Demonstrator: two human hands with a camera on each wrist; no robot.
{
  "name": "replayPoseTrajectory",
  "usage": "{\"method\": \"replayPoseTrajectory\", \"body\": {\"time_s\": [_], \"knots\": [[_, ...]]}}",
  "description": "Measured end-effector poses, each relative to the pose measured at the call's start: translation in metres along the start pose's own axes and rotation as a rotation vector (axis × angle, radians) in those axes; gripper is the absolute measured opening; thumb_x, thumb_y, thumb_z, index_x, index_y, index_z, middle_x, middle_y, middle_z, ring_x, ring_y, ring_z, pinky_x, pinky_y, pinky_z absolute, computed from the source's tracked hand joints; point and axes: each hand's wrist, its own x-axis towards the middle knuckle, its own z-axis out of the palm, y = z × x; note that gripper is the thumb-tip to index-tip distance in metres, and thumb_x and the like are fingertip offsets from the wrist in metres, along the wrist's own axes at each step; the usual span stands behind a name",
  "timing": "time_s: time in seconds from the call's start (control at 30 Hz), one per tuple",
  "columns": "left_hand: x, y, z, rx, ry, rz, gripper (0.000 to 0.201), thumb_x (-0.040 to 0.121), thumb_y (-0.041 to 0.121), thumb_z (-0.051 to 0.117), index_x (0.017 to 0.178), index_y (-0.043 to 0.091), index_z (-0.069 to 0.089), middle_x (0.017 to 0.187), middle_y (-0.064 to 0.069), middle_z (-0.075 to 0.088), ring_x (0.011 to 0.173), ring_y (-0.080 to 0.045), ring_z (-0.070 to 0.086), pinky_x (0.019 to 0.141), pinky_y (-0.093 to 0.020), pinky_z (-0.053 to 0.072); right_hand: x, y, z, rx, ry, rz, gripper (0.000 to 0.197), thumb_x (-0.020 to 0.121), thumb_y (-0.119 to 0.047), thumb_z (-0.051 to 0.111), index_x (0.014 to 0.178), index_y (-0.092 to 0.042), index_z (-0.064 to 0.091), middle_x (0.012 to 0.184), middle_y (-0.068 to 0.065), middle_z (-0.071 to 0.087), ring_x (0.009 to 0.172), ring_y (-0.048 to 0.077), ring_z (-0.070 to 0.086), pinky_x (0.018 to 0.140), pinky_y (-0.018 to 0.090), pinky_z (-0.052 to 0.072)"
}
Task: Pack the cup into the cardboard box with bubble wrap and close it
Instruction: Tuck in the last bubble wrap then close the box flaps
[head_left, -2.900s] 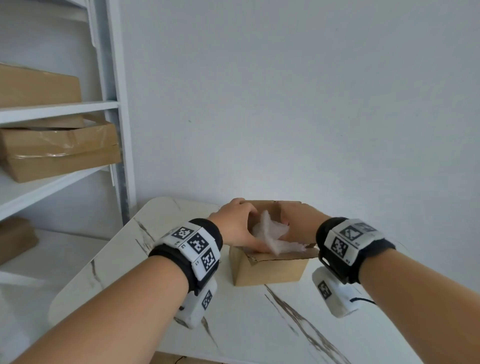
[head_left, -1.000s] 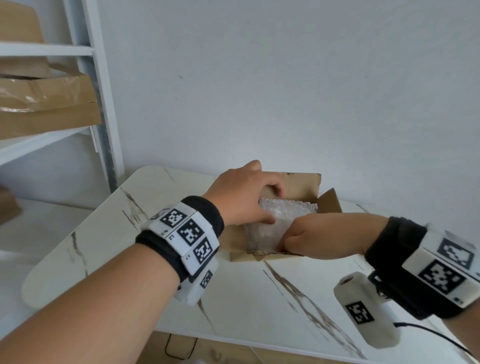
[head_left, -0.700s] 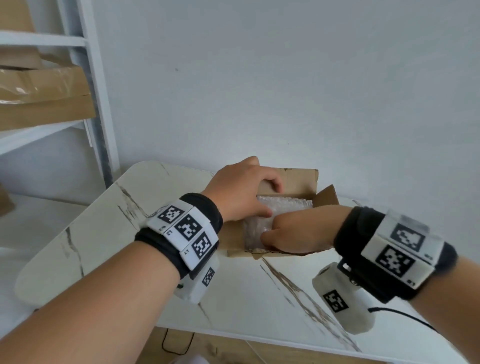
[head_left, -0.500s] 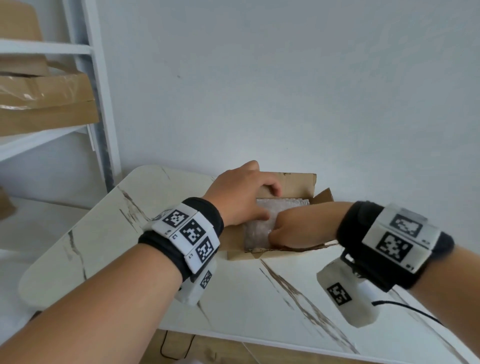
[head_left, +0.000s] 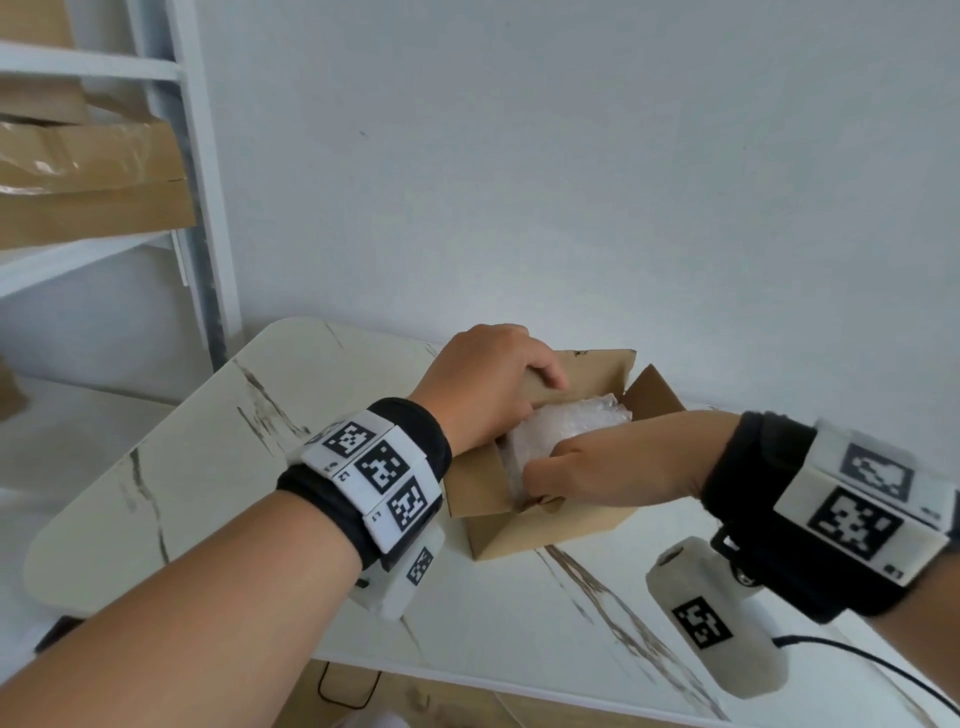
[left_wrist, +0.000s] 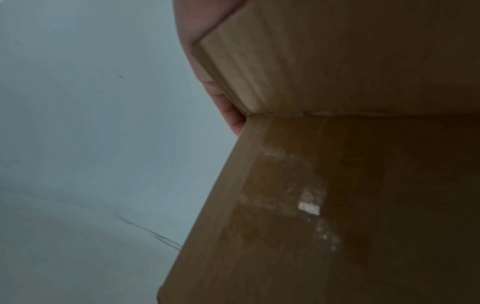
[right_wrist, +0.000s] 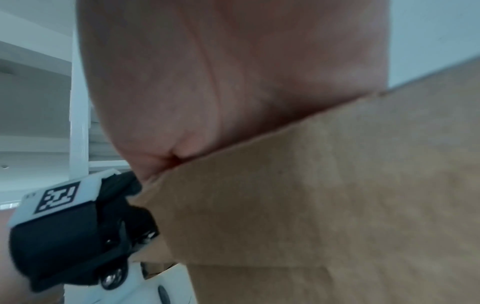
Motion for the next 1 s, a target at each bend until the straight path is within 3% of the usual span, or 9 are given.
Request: {"method": "replayPoseTrajectory", "body": {"time_s": [0.13,0.2,0.27,0.4,0.5,0.67,0.73,0.87,1.0], "knots": [[-0.005,0.006,-0.003,-0.013,-0.001,0.031,0.013,0.082,0.034,0.068,0.093,0.035,0.073,0.081,0.014,0.051,0.077,-0.007,0.050,0.072,-0.023,0.043,-0.001,0.008,0.007,0.087,-0.092,-0.014,0.036,0.097,-0.039,0.035,0.072,-0.017,0.046,0.067,-0.002,0.041,0.059,0.015,0.040,0.059,0.015,0.036],[-0.009,0.013,-0.005,0.026,-0.044,0.049,0.028,0.076,0.059,0.065,0.093,0.037,0.071,0.084,0.014,0.049,0.075,-0.005,0.049,0.064,-0.019,0.036,-0.001,0.015,0.015,0.064,-0.077,-0.054,0.037,0.094,-0.041,0.033,0.092,-0.017,0.061,0.095,0.002,0.061,0.093,0.025,0.059,0.087,0.033,0.047],[-0.012,0.020,-0.007,0.134,-0.073,0.093,0.037,0.070,0.066,0.066,0.093,0.037,0.070,0.084,0.015,0.046,0.072,-0.004,0.048,0.058,-0.015,0.029,-0.009,0.018,0.018,0.073,-0.067,-0.118,0.054,0.086,-0.044,0.032,0.116,-0.012,0.063,0.121,0.013,0.064,0.115,0.034,0.056,0.102,0.047,0.043],[-0.013,0.027,-0.006,0.223,-0.050,0.184,0.013,0.081,0.038,0.070,0.090,0.030,0.074,0.077,0.014,0.041,0.069,-0.005,0.046,0.055,-0.014,0.028,-0.028,0.045,0.009,0.037,-0.062,-0.115,0.034,0.081,-0.031,0.043,0.100,-0.021,0.070,0.088,0.002,0.070,0.072,0.018,0.058,0.078,0.040,0.051],[-0.011,0.029,-0.003,0.205,-0.019,0.221,0.015,0.086,0.018,0.064,0.087,0.027,0.076,0.069,0.014,0.040,0.066,-0.004,0.045,0.056,-0.012,0.031,-0.033,0.056,0.009,-0.074,-0.081,-0.075,0.028,0.079,-0.027,0.041,0.092,-0.022,0.066,0.086,0.000,0.068,0.079,0.022,0.060,0.081,0.043,0.055],[-0.006,0.032,-0.002,0.090,-0.039,0.174,0.017,0.081,0.014,0.069,0.078,0.028,0.077,0.067,0.019,0.050,0.069,-0.001,0.052,0.068,-0.011,0.037,-0.022,0.050,0.017,-0.095,-0.158,-0.050,0.035,0.087,-0.007,0.035,0.066,-0.029,0.053,0.067,-0.010,0.050,0.065,0.008,0.043,0.067,0.024,0.041],[-0.005,0.032,-0.002,0.059,-0.046,0.149,0.019,0.080,0.012,0.069,0.076,0.028,0.077,0.066,0.021,0.056,0.071,0.000,0.056,0.068,-0.005,0.036,-0.011,0.050,0.021,-0.169,-0.185,-0.031,0.033,0.092,-0.007,0.036,0.072,-0.029,0.051,0.073,-0.011,0.049,0.072,0.011,0.045,0.062,0.017,0.035],[-0.002,0.032,-0.001,0.000,-0.059,0.107,0.018,0.075,0.010,0.071,0.074,0.027,0.078,0.075,0.020,0.071,0.073,0.001,0.065,0.072,-0.005,0.044,0.010,0.045,0.033,-0.353,-0.209,-0.030,0.025,0.100,-0.017,0.038,0.113,-0.014,0.059,0.092,0.001,0.050,0.089,0.016,0.042,0.058,0.009,0.029],[-0.001,0.032,-0.001,-0.014,-0.064,0.105,0.019,0.076,0.010,0.071,0.074,0.027,0.078,0.078,0.016,0.073,0.072,0.001,0.063,0.072,-0.007,0.045,0.000,0.040,0.027,-0.294,-0.009,-0.047,0.030,0.094,-0.022,0.048,0.112,-0.008,0.066,0.111,0.012,0.068,0.092,0.028,0.061,0.080,0.033,0.047]]}}
